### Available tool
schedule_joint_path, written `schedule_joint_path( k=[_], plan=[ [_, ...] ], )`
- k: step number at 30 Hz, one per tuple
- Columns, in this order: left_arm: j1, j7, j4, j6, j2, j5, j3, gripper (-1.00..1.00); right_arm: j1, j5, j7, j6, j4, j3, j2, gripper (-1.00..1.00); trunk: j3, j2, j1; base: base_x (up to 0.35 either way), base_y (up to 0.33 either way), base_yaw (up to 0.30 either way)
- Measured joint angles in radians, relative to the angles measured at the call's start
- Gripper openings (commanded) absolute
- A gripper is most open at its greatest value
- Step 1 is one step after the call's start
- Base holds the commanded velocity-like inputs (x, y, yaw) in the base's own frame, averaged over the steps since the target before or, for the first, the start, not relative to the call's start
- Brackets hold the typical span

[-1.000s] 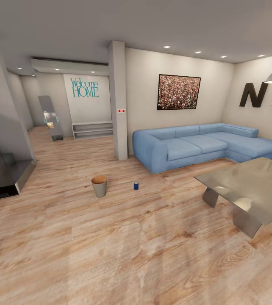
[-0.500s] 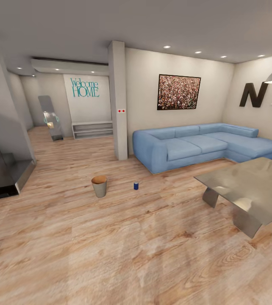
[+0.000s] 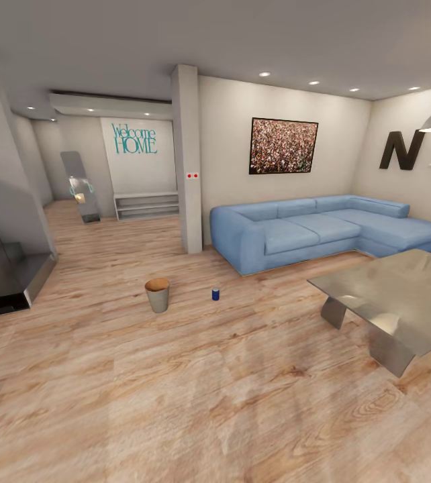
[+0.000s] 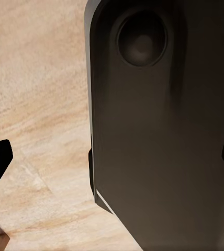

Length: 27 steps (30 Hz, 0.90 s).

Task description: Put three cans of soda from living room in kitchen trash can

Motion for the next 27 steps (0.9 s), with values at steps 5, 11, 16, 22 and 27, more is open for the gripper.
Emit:
schedule_joint_path(
  k=[5, 11, 16, 22, 27],
  plan=[
    [0.000, 0.000, 0.000, 0.000, 0.000, 0.000, 0.000, 1.00, 0.000, 0.000, 0.000, 0.000, 0.000, 0.000, 0.000, 1.00, 0.000, 0.000, 0.000, 0.000, 0.000, 0.000],
    [0.000, 0.000, 0.000, 0.000, 0.000, 0.000, 0.000, 1.00, 0.000, 0.000, 0.000, 0.000, 0.000, 0.000, 0.000, 1.00, 0.000, 0.000, 0.000, 0.000, 0.000, 0.000],
    [0.000, 0.000, 0.000, 0.000, 0.000, 0.000, 0.000, 1.00, 0.000, 0.000, 0.000, 0.000, 0.000, 0.000, 0.000, 1.00, 0.000, 0.000, 0.000, 0.000, 0.000, 0.000],
    [0.000, 0.000, 0.000, 0.000, 0.000, 0.000, 0.000, 1.00, 0.000, 0.000, 0.000, 0.000, 0.000, 0.000, 0.000, 1.00, 0.000, 0.000, 0.000, 0.000, 0.000, 0.000],
    [0.000, 0.000, 0.000, 0.000, 0.000, 0.000, 0.000, 1.00, 0.000, 0.000, 0.000, 0.000, 0.000, 0.000, 0.000, 1.00, 0.000, 0.000, 0.000, 0.000, 0.000, 0.000]
  ],
)
